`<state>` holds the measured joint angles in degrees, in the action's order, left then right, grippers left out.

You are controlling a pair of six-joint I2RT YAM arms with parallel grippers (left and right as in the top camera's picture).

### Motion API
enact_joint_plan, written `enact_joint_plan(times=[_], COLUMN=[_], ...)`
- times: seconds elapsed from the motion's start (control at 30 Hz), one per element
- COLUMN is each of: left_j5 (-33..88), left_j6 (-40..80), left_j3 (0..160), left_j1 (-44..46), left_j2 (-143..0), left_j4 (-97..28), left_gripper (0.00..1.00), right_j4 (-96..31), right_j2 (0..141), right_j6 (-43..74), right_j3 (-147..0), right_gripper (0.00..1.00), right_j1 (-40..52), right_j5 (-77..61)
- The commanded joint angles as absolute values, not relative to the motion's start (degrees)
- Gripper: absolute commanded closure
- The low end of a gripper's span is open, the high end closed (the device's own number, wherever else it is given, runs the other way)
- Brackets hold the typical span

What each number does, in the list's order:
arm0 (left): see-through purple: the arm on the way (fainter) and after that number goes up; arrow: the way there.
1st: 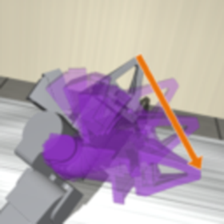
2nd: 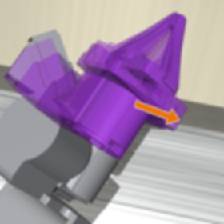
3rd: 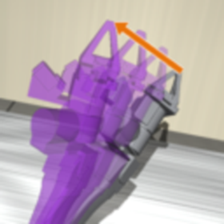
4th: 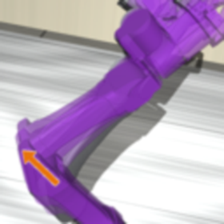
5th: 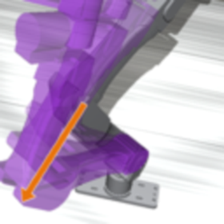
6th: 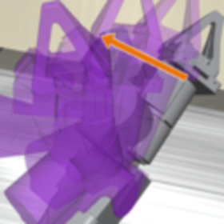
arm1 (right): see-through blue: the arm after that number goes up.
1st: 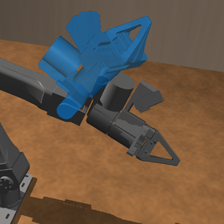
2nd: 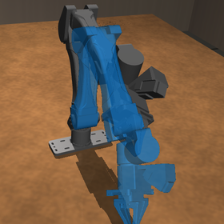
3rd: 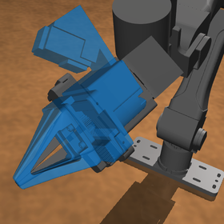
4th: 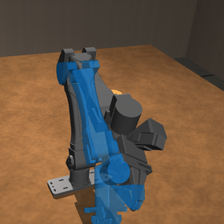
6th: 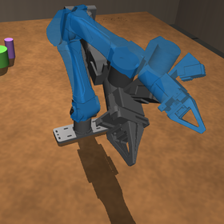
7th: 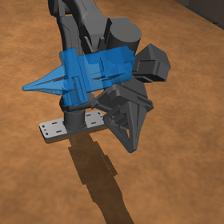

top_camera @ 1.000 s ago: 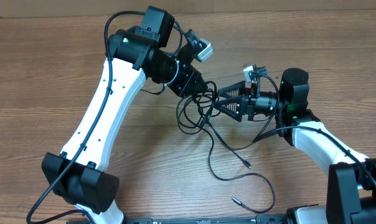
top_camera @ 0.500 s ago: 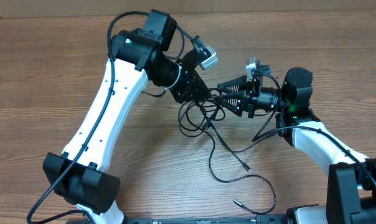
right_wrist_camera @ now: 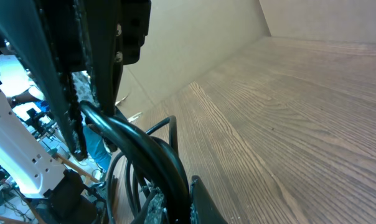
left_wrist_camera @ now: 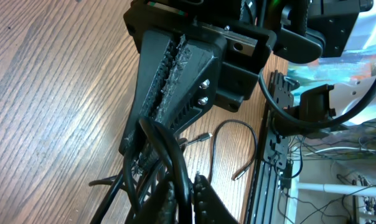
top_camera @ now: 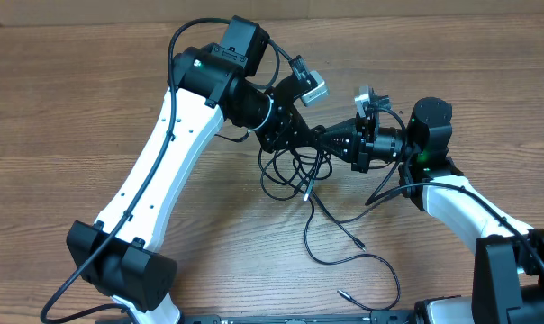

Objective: Untangle cables

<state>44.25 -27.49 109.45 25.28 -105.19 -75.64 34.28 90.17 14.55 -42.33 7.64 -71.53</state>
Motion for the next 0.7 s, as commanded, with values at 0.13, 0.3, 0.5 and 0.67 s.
enact_joint_plan(times=[0.13,0.3,0.5,0.67], left_j5=[33.82,30.06,23.94,23.51], left_j6=[-27.24,-26.5,-22.79,-22.63], left_j3=[109.58,107.83,107.83,107.83], left_j1=[26.28,26.28,26.28,26.28], left_j2=[-103.5,-103.63,-103.66,-103.66], left_j4=[-76.31,-76.4,-76.01,-75.61], left_gripper=[0.64,0.67,0.73,0.77], right_j4=[34.04,34.06,34.06,34.04], right_j2=[89.71,89.71,89.71,89.71], right_j6=[15.14,15.14,15.14,15.11], right_j3=[-42.83,-42.83,-42.83,-42.83], right_gripper=[0.96,0.96,0.96,0.96], right_j1=[7.81,7.81,7.81,7.81], right_j5=[-73.65,-73.65,-73.65,-73.65])
